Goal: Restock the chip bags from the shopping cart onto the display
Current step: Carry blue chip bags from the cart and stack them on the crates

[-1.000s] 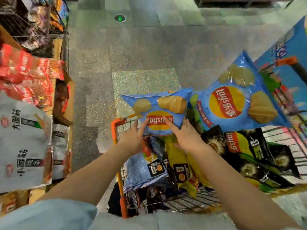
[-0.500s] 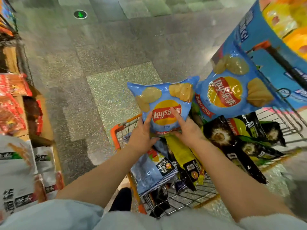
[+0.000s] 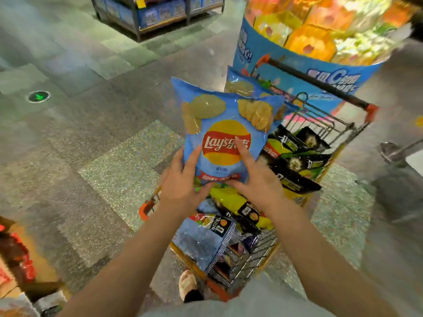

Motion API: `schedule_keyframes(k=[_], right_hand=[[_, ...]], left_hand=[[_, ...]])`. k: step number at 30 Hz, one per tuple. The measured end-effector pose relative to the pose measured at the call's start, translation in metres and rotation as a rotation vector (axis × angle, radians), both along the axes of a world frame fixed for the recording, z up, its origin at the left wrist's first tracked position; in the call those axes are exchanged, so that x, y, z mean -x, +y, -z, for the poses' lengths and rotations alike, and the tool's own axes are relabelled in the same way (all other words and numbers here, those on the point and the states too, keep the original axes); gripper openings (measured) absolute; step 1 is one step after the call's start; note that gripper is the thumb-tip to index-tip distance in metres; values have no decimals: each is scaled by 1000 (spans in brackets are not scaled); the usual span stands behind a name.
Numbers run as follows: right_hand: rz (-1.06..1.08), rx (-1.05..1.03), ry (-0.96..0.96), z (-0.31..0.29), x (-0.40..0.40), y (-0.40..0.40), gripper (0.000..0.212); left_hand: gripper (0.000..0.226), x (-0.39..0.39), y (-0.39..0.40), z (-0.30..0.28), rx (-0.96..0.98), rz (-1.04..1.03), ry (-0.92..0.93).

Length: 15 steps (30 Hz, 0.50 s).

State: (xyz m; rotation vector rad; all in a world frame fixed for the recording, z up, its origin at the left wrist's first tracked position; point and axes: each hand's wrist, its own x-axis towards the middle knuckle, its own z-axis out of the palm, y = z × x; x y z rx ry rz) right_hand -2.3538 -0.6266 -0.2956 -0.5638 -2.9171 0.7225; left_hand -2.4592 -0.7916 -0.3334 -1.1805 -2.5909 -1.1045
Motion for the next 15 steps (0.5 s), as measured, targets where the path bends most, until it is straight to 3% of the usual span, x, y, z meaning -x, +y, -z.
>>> schedule_keyframes(k=[8,15], right_hand=[[192,9,95,-32,-107,8,97],[465,-38,113,-32,-283,-10,98]], left_hand=[[89,-68,29,-35,-72,297,107],[87,-203,57,-49,-19,586,143]])
